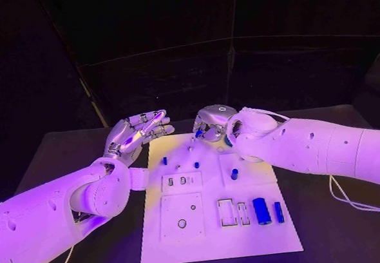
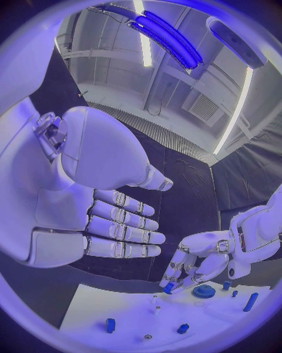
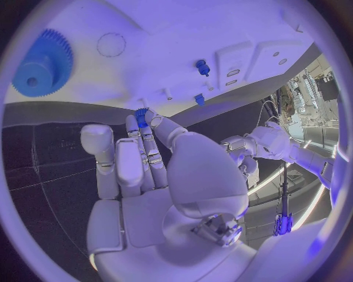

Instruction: Assemble the parts on the task board

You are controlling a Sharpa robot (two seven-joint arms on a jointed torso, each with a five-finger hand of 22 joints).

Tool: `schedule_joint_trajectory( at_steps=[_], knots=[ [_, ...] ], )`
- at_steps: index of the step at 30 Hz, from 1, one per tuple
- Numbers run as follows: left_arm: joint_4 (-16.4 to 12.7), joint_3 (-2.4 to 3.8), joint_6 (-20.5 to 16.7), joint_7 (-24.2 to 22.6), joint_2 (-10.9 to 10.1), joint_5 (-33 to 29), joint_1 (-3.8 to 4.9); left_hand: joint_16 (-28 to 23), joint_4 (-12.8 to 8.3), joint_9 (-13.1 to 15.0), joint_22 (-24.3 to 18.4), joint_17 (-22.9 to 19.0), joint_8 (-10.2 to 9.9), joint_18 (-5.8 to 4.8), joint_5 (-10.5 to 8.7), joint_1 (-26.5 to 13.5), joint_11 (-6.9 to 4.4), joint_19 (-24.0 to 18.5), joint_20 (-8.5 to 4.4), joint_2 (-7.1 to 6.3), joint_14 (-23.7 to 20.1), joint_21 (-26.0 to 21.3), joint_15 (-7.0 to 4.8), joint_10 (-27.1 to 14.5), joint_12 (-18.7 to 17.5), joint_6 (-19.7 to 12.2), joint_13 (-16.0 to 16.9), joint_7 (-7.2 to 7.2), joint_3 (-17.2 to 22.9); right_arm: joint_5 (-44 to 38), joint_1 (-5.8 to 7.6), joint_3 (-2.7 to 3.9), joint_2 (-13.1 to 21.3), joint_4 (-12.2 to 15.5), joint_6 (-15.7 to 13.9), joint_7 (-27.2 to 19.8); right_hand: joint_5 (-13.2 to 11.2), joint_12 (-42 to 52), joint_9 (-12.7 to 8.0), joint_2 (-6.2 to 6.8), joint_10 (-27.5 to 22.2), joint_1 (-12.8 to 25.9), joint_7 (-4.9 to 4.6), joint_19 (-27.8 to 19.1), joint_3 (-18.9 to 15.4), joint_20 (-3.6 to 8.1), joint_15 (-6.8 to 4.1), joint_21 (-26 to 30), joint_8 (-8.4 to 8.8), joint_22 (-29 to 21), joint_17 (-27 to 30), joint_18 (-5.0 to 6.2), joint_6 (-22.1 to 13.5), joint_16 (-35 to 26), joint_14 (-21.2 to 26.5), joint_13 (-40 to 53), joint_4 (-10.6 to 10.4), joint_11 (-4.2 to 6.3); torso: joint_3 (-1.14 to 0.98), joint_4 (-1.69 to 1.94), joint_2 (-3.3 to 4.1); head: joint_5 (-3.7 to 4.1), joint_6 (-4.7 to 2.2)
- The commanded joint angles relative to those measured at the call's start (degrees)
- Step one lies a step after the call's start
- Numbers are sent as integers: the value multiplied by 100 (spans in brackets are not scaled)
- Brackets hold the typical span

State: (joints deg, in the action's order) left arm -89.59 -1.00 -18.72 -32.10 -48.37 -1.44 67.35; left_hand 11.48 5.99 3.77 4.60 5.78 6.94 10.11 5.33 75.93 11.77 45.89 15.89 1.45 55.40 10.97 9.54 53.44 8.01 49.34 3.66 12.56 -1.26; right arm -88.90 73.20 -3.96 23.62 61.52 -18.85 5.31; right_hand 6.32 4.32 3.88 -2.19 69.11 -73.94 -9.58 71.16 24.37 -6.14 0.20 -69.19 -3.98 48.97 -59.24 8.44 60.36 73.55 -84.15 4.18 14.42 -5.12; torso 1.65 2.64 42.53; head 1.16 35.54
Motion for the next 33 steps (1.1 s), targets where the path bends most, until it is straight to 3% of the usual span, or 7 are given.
schedule_joint_trajectory(
  at_steps=[1, 9, 11, 19, 20, 26, 33],
  knots=[
    [-22, 6, -12, -40, 5, 19, 25, -27, -31, -8, -8, -9, -30, 40, 2, 10, 14, 51, 7, 49, 49, -33, -4, -12, -21, -17, -6, 234, -18, 48, 12, 5, -84, -93, -14, -101, 21, -23, -4, 71, 36, 12, -11, -38, 12, 9, -4, -24, 16, 8, 0, -70, 17, 40, -97, 8, -36, -9, -2, -15, 12, 24, -37],
    [-24, 6, -13, -35, 23, 20, 46, -32, -44, -7, -12, -12, -34, 39, 2, 20, 14, 49, 8, 54, 48, -39, -2, -14, -25, -19, -5, 234, -22, 16, 9, 5, -253, -309, 77, -165, 23, -24, -4, 73, 34, 13, -11, -39, 14, 9, -4, -23, 16, 7, -2, -70, 15, 42, -97, 8, -39, -10, -4, -9, 17, 52, 74],
    [-31, 6, -10, -34, 18, 20, 54, -33, -47, -7, -13, -12, -34, 39, 2, 22, 15, 49, 8, 55, 48, -40, -2, -14, -26, -19, -5, 234, -23, 3, 8, 5, -281, -346, 89, -175, 23, -24, -4, 73, 34, 13, -11, -39, 14, 9, -4, -23, 16, 7, -2, -70, 15, 42, -97, 8, -39, -10, -2, -19, 18, 14, 109],
    [-14, 6, -1, -35, 37, 20, 74, -33, -47, -7, -13, -12, -34, 39, 2, 22, 15, 49, 8, 55, 48, -40, -2, -14, -26, -19, -5, 234, -23, -18, 7, 5, -384, -471, 91, -199, 23, -24, -4, 73, 34, 13, -11, -39, 14, 9, -4, -23, 16, 7, -2, -70, 15, 42, -97, 8, -39, -10, -2, -10, 10, -11, 130],
    [-12, 6, -2, -33, 39, 20, 75, -33, -47, -7, -13, -12, -34, 39, 2, 22, 15, 49, 8, 55, 48, -40, -2, -14, -26, -19, -5, 234, -23, -18, 7, 5, -396, -486, 90, -200, 23, -24, -4, 73, 34, 13, -11, -39, 14, 9, -4, -23, 16, 7, -2, -70, 15, 42, -97, 8, -39, -10, 1, -10, 14, -41, 181],
    [-7, 6, 8, -21, 58, 20, 84, -36, -55, -7, -16, -13, -36, 38, 2, 27, 15, 48, 8, 58, 47, -44, -1, -16, -29, -20, -5, 235, -26, -22, 6, 5, -457, -580, 111, -206, 33, -29, -5, 79, 25, 16, -14, -37, 25, 8, -3, -29, 18, 14, -8, -72, 10, 48, -98, 6, -49, -12, 7, -4, 21, -57, 196],
    [-1, 6, 20, 1, 72, 20, 94, -41, -66, -6, -20, -16, -39, 37, 3, 32, 19, 45, 9, 64, 43, -51, 1, -23, -35, -22, -5, 239, -31, -23, 4, 4, -499, -618, 248, -249, 32, -37, -6, 98, 11, 31, -17, -42, 29, 6, 1, -27, 22, 8, -5, -71, -1, 50, -97, 4, -66, -17, -1, -22, 19, -142, 218]
  ],
)
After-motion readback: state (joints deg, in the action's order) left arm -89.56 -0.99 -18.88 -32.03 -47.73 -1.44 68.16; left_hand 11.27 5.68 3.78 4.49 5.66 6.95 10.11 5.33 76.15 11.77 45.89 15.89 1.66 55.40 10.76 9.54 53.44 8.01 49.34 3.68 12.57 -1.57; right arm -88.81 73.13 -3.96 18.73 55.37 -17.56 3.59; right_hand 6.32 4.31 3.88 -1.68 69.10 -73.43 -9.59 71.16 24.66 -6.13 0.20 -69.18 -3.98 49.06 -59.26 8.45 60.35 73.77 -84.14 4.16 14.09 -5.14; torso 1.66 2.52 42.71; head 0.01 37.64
